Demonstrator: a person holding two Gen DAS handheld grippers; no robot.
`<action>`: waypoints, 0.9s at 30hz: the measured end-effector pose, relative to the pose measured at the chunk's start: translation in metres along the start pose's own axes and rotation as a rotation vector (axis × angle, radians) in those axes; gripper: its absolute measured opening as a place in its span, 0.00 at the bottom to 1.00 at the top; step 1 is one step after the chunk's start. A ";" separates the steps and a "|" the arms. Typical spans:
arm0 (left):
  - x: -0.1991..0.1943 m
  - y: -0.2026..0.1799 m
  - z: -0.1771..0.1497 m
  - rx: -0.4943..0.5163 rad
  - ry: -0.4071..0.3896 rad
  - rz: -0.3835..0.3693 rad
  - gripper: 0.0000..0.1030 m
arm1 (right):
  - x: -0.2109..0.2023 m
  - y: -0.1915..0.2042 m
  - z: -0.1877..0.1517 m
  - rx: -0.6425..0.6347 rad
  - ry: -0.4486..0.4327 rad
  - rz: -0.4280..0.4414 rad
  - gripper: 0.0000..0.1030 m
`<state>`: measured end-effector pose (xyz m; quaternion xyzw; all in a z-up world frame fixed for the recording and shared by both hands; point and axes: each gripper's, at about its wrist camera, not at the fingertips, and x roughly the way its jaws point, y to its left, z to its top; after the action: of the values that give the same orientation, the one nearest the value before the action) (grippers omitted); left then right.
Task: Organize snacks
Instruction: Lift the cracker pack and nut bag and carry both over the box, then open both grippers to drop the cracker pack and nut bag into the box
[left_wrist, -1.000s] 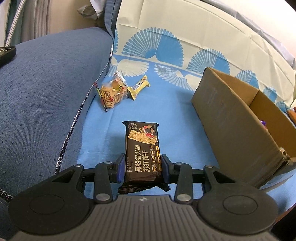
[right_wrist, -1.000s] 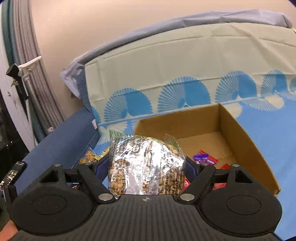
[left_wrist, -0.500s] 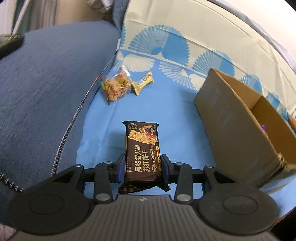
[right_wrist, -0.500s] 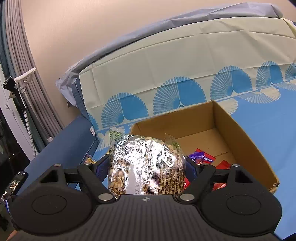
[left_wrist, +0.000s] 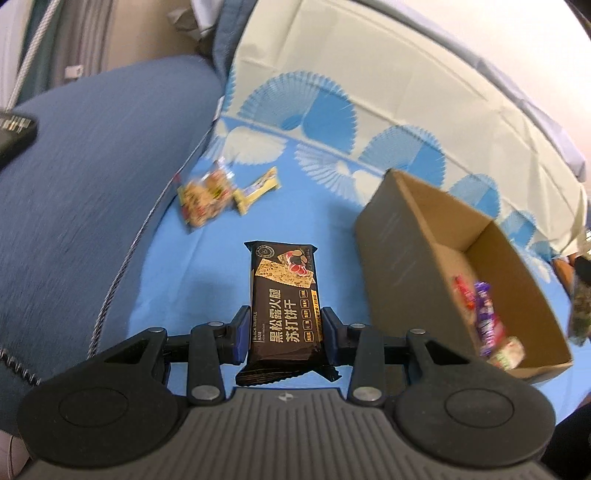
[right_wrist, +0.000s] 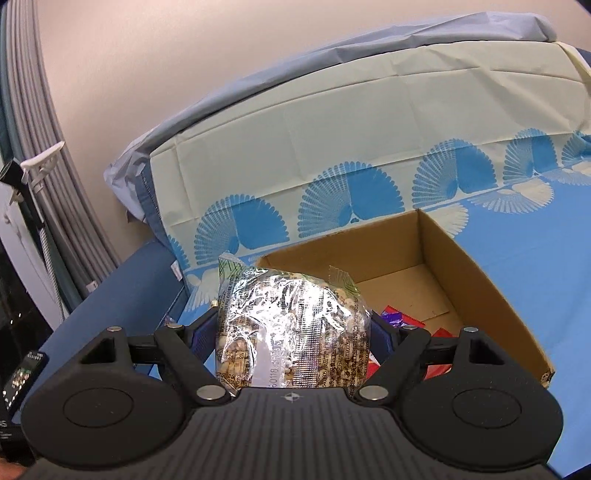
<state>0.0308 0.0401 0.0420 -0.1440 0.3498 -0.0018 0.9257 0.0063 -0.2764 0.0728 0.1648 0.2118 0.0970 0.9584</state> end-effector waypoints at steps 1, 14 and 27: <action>-0.002 -0.005 0.004 0.002 -0.007 -0.010 0.42 | -0.001 -0.002 0.001 0.008 -0.005 -0.003 0.79; -0.020 -0.082 0.040 0.065 -0.061 -0.132 0.42 | -0.006 -0.016 0.006 0.093 -0.067 -0.055 0.79; 0.001 -0.191 0.073 0.170 -0.100 -0.287 0.42 | -0.003 -0.014 0.008 0.062 -0.098 -0.099 0.79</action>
<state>0.0981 -0.1240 0.1449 -0.1134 0.2776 -0.1562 0.9411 0.0082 -0.2923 0.0757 0.1881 0.1752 0.0348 0.9658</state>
